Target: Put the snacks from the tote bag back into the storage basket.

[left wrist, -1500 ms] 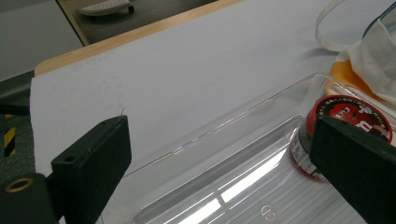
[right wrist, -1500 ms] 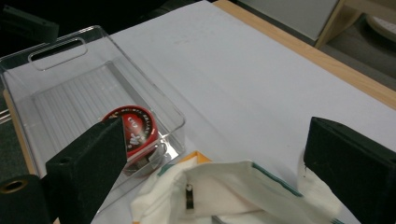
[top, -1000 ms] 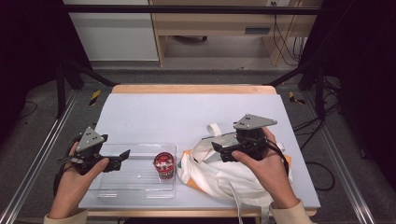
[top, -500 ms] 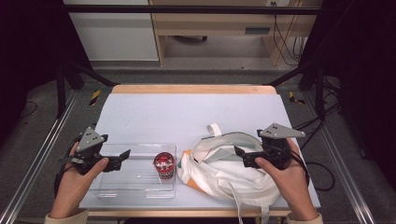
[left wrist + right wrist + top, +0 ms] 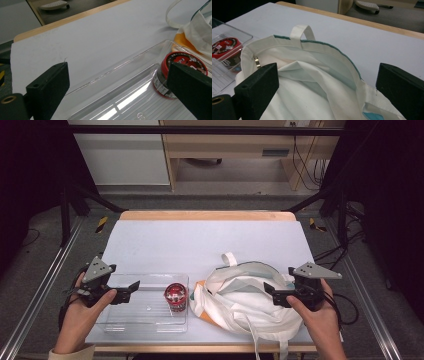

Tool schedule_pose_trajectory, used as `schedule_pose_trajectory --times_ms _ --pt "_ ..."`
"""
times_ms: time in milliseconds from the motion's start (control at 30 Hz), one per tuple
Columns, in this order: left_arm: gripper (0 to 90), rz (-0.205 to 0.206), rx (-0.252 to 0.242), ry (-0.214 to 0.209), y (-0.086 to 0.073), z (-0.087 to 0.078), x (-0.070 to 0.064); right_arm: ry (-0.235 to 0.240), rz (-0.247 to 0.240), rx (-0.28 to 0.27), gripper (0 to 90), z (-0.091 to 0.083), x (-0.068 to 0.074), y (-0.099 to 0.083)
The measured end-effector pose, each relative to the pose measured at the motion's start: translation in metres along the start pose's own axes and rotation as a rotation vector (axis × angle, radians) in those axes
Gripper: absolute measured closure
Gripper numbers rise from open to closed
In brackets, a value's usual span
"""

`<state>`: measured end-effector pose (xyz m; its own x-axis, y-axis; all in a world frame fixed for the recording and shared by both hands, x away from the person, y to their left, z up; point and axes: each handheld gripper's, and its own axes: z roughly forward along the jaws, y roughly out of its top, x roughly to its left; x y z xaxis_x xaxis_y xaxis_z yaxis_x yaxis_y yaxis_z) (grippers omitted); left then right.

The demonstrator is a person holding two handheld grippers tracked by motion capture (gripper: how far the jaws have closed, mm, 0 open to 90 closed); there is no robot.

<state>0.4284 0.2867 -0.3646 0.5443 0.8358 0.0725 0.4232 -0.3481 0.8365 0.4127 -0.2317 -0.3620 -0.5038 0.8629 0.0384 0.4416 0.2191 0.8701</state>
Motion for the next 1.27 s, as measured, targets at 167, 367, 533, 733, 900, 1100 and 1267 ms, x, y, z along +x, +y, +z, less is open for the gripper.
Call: schedule_pose_trajectory --times_ms 167,367,533,733,900,1100,1267 --pt "4.8 0.001 0.002 -0.006 -0.001 0.001 0.000 -0.004 0.020 0.007 5.2 0.001 -0.004 -0.012" --pt "4.8 0.003 0.003 -0.007 -0.002 0.003 0.000 -0.019 0.029 0.002 5.3 0.001 -0.007 -0.023" --pt "4.8 0.008 0.010 -0.009 -0.003 0.004 0.000 -0.029 0.046 -0.002 5.5 0.000 -0.008 -0.032" --pt "4.8 0.010 0.014 -0.012 -0.004 0.006 0.000 -0.031 0.049 0.011 5.6 0.000 -0.007 -0.042" --pt "4.9 0.016 0.022 -0.011 -0.005 0.008 0.000 -0.037 0.051 -0.006 5.9 -0.001 -0.006 -0.050" --pt "4.9 0.014 0.020 -0.013 -0.004 0.007 0.000 -0.059 0.029 -0.036 5.8 -0.005 -0.004 -0.055" --pt "4.9 0.021 0.021 -0.016 -0.003 0.009 -0.002 -0.056 0.014 -0.061 5.6 -0.008 0.000 -0.056"
